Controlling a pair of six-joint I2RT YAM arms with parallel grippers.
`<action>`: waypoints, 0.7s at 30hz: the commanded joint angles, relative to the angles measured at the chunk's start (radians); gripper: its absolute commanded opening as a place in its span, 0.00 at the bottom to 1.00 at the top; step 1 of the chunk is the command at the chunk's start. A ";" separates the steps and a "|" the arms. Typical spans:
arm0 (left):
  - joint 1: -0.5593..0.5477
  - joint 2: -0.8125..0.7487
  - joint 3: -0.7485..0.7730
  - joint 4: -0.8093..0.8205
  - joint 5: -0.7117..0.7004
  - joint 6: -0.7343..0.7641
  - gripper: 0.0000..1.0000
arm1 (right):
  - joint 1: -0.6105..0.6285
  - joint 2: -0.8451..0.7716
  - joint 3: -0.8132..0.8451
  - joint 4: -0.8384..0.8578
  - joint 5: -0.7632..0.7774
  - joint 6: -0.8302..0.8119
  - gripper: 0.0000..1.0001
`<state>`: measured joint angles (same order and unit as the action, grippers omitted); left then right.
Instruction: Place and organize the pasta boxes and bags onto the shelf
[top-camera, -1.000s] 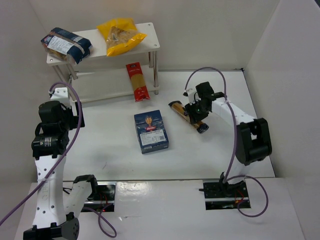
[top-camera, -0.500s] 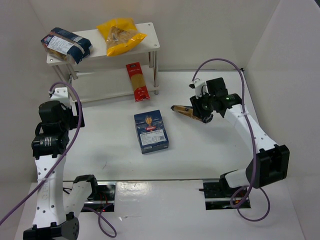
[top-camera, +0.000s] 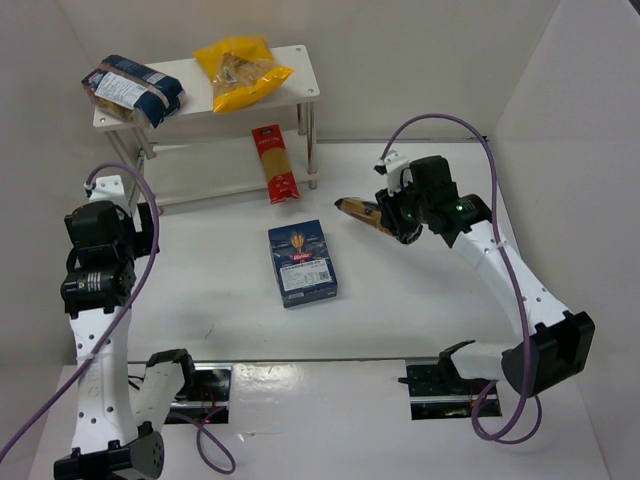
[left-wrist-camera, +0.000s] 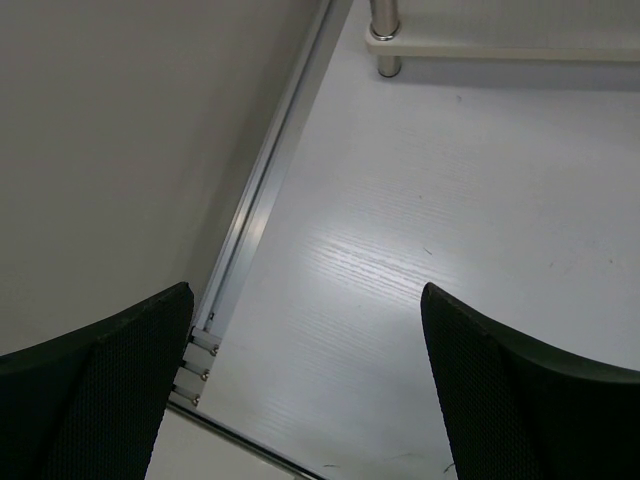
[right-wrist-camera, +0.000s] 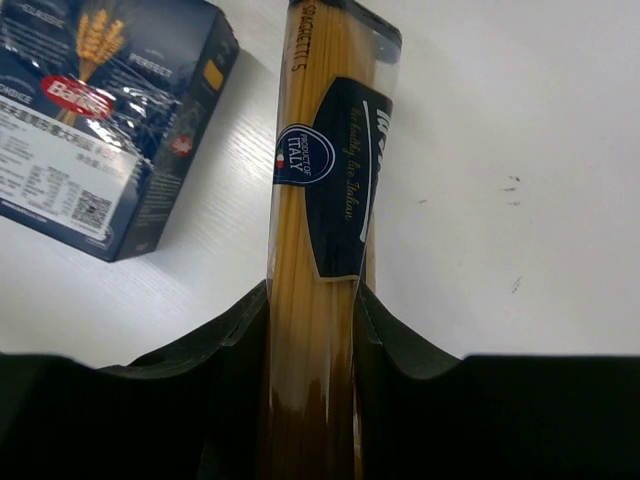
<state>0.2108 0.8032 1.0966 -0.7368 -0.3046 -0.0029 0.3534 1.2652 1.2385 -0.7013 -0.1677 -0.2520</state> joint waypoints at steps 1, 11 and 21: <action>0.021 0.010 0.019 0.040 -0.050 -0.009 1.00 | 0.045 0.003 0.122 0.175 0.017 0.039 0.00; 0.119 0.030 0.040 0.022 0.010 -0.020 1.00 | 0.306 0.144 0.279 0.229 0.238 0.005 0.00; 0.171 -0.024 -0.010 0.031 -0.036 -0.020 1.00 | 0.533 0.344 0.400 0.362 0.465 0.030 0.00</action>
<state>0.3580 0.8028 1.0966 -0.7383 -0.3290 -0.0067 0.8555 1.5993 1.5215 -0.5705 0.1528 -0.2279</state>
